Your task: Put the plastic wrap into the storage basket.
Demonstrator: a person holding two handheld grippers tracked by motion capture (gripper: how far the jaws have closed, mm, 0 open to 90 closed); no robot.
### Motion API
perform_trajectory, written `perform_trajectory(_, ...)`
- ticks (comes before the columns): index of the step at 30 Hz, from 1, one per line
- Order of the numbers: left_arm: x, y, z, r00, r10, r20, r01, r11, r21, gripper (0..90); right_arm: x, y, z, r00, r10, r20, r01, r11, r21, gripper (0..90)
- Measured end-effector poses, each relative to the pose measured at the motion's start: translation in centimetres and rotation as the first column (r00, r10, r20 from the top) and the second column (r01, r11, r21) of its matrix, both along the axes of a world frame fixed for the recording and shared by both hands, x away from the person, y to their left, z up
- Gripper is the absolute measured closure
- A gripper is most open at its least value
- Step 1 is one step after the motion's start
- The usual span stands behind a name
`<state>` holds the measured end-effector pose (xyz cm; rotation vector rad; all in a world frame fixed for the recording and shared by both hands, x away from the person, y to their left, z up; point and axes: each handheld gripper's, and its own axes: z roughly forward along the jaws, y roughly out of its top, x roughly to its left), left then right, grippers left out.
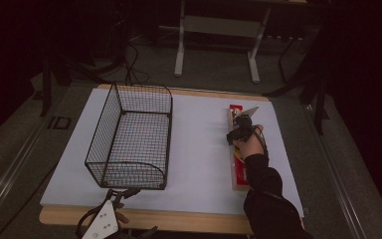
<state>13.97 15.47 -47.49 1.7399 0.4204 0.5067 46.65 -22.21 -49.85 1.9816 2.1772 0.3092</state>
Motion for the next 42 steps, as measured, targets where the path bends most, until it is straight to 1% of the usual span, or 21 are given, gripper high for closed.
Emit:
perform_trajectory(1, 0.0, 0.0, 0.0, 1.0000, 0.000, 0.001, 0.000, 1.0000, 0.003, 0.0, 0.1, 0.1, 0.0, 0.9999, 0.001, -0.014, -0.001, 1.000, -0.009, 35.2)
perform_trajectory(3, 0.0, 0.0, 0.0, 1.0000, 0.000, 0.001, 0.000, 1.0000, 0.003, 0.0, 0.3, 0.1, 0.0, 0.9993, -0.014, -0.034, 0.014, 1.000, -0.004, 36.1)
perform_trajectory(5, 0.0, 0.0, 0.0, 1.0000, 0.000, 0.003, 0.000, 1.0000, 0.005, 0.0, 0.5, 0.2, 0.1, 0.9984, -0.026, -0.050, 0.025, 1.000, -0.012, 37.1)
perform_trajectory(8, 0.0, 0.0, 0.0, 1.0000, 0.002, 0.000, -0.002, 1.0000, -0.001, 0.0, 0.7, 0.1, 0.3, 0.9961, -0.051, -0.071, 0.051, 0.999, -0.003, 38.3)
perform_trajectory(9, 0.0, 0.0, 0.0, 1.0000, 0.002, -0.001, -0.002, 1.0000, -0.002, 0.0, 0.7, 0.1, 0.4, 0.9947, -0.058, -0.085, 0.058, 0.998, -0.002, 38.6)
perform_trajectory(10, 0.0, 0.0, 0.0, 1.0000, 0.001, -0.001, -0.001, 1.0000, -0.001, 0.0, 0.8, 0.0, 0.5, 0.9945, -0.060, -0.086, 0.060, 0.998, 0.001, 38.8)
perform_trajectory(12, 0.0, 0.0, 0.0, 1.0000, 0.000, 0.002, 0.000, 1.0000, 0.000, 0.0, 0.8, 0.0, 1.0, 0.9950, -0.074, -0.067, 0.075, 0.997, 0.010, 38.9)
perform_trajectory(13, 0.0, 0.0, 0.0, 1.0000, 0.000, 0.002, 0.000, 1.0000, 0.000, 0.0, 0.8, 0.0, 1.0, 0.9950, -0.074, -0.067, 0.075, 0.997, 0.010, 38.9)
perform_trajectory(15, -0.1, 0.0, 0.0, 1.0000, 0.000, 0.002, 0.000, 1.0000, 0.001, 0.0, 0.8, -0.2, 2.0, 0.9971, -0.069, -0.034, 0.070, 0.997, 0.029, 39.0)
perform_trajectory(17, -0.1, 0.1, 0.0, 1.0000, 0.001, 0.001, -0.001, 1.0000, -0.004, 0.0, 0.5, -0.3, 3.1, 0.9985, -0.054, 0.012, 0.054, 0.997, 0.048, 39.0)
perform_trajectory(19, 0.0, 0.0, 0.0, 1.0000, 0.001, -0.001, -0.001, 1.0000, -0.005, 0.0, 0.2, -0.5, 3.8, 0.9982, -0.046, 0.039, 0.044, 0.997, 0.062, 39.0)
perform_trajectory(21, 0.0, 0.0, 0.0, 1.0000, -0.001, -0.004, 0.001, 1.0000, -0.001, 0.0, 0.1, -0.8, 4.2, 0.9976, -0.047, 0.052, 0.043, 0.996, 0.075, 39.0)
perform_trajectory(22, 0.0, -0.1, 0.0, 1.0000, -0.002, -0.002, 0.002, 1.0000, 0.002, 0.0, 0.0, -0.8, 4.3, 0.9971, -0.048, 0.059, 0.044, 0.996, 0.077, 39.0)
perform_trajectory(24, 0.0, -0.1, 0.0, 1.0000, -0.002, 0.001, 0.002, 1.0000, 0.004, 0.0, -0.1, -0.8, 4.7, 0.9968, -0.034, 0.072, 0.030, 0.998, 0.063, 39.0)
perform_trajectory(26, 0.0, -0.1, 0.0, 1.0000, -0.002, -0.002, 0.002, 1.0000, 0.002, 0.0, -0.3, -0.7, 5.1, 0.9955, -0.014, 0.094, 0.008, 0.998, 0.058, 39.0)
perform_trajectory(28, 0.1, -0.1, 0.0, 1.0000, -0.001, -0.005, 0.001, 1.0000, 0.001, 0.0, -0.5, -0.5, 5.6, 0.9941, 0.003, 0.108, -0.009, 0.998, 0.058, 39.0)
perform_trajectory(33, 0.0, 0.0, 0.0, 1.0000, -0.006, -0.006, 0.006, 1.0000, -0.002, 0.0, -0.7, 0.1, 6.7, 0.9907, 0.022, 0.134, -0.031, 0.998, 0.062, 39.1)
perform_trajectory(37, 0.0, 0.0, 0.0, 0.9999, -0.007, -0.008, 0.007, 0.9999, -0.010, 0.0, -1.0, 0.9, 7.7, 0.9834, 0.062, 0.170, -0.072, 0.996, 0.058, 39.1)
perform_trajectory(39, 0.0, 0.0, 0.0, 1.0000, -0.006, -0.007, 0.006, 1.0000, -0.006, 0.0, -1.2, 1.5, 8.3, 0.9745, 0.107, 0.197, -0.121, 0.991, 0.063, 39.1)
perform_trajectory(40, 0.0, 0.0, 0.0, 1.0000, -0.006, -0.006, 0.006, 1.0000, -0.003, 0.0, -1.3, 1.9, 8.6, 0.9709, 0.120, 0.207, -0.136, 0.988, 0.066, 39.1)
perform_trajectory(42, 0.0, -0.1, -0.1, 1.0000, -0.007, -0.005, 0.007, 1.0000, 0.001, 0.0, -1.5, 2.6, 9.3, 0.9665, 0.140, 0.215, -0.157, 0.986, 0.064, 39.1)
